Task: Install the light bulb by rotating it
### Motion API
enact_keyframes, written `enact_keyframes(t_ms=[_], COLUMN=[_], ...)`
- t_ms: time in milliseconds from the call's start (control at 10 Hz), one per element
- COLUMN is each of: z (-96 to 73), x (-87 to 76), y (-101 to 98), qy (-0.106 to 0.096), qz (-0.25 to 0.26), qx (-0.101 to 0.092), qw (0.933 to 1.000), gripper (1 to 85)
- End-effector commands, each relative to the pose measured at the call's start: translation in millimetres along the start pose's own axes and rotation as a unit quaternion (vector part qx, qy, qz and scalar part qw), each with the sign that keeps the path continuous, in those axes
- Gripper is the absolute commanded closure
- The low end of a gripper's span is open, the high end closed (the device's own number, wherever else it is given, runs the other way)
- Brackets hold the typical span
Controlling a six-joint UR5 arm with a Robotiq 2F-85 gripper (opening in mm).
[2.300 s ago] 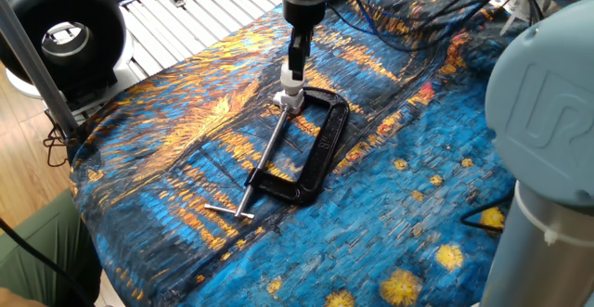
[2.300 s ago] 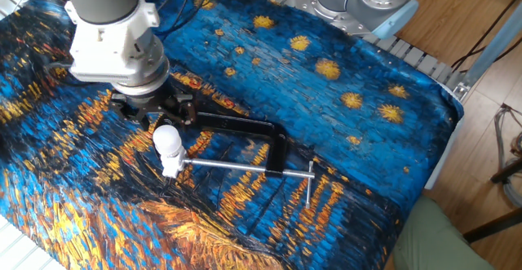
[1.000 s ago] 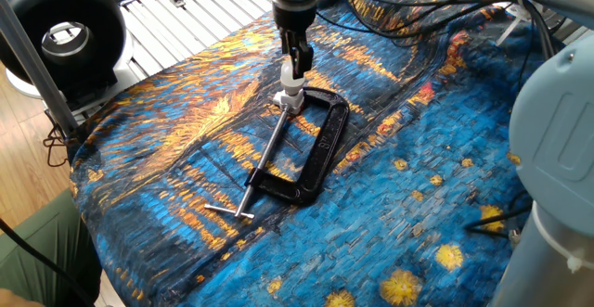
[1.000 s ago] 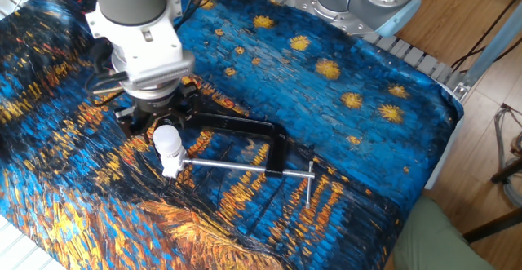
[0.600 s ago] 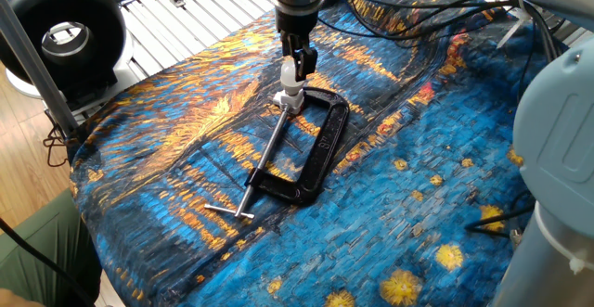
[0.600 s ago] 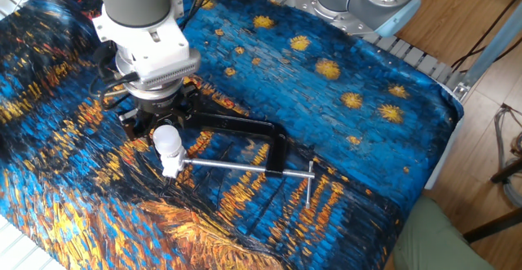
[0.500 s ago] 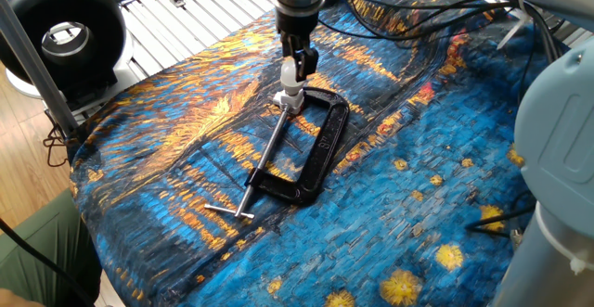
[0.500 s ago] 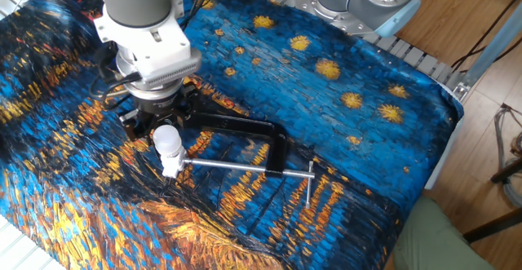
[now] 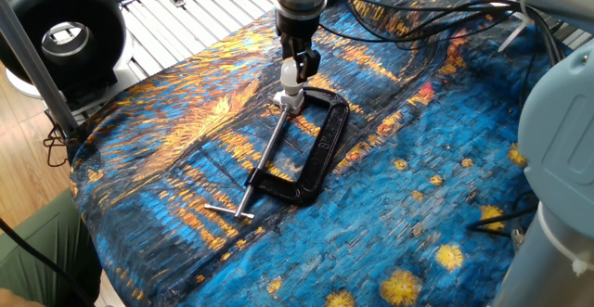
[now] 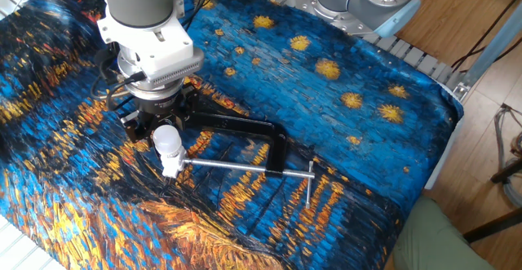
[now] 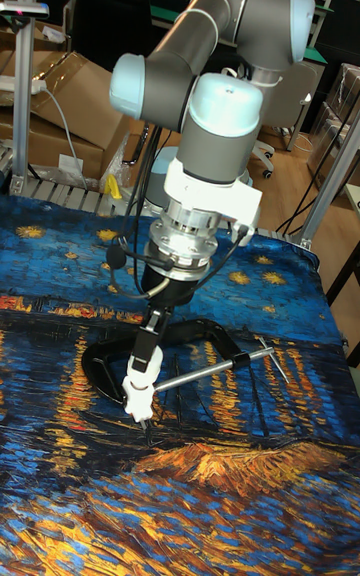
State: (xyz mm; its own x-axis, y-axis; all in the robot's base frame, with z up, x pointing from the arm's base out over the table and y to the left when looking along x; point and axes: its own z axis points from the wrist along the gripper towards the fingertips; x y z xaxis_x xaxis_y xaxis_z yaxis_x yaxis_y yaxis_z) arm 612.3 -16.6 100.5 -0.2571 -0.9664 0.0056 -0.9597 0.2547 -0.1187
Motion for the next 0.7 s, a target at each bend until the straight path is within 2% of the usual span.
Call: enact_keyframes(t_ms=[0,100,300,600], z=[1.4,2.4,3.5,5.0], x=[-5.8,-8.0,-4.3,-4.8], y=[-1.5,-1.9,-5.2,-2.9], qy=[-0.009,-0.01,0.001,-0.006], qz=[-0.012,-0.023,-0.05,-0.058], qx=[0.007,0.011,0.021,0.019], qw=[0.9999,0.9996,0.9985,0.9981], gripper=[23.3,23.7,24.0,27.3])
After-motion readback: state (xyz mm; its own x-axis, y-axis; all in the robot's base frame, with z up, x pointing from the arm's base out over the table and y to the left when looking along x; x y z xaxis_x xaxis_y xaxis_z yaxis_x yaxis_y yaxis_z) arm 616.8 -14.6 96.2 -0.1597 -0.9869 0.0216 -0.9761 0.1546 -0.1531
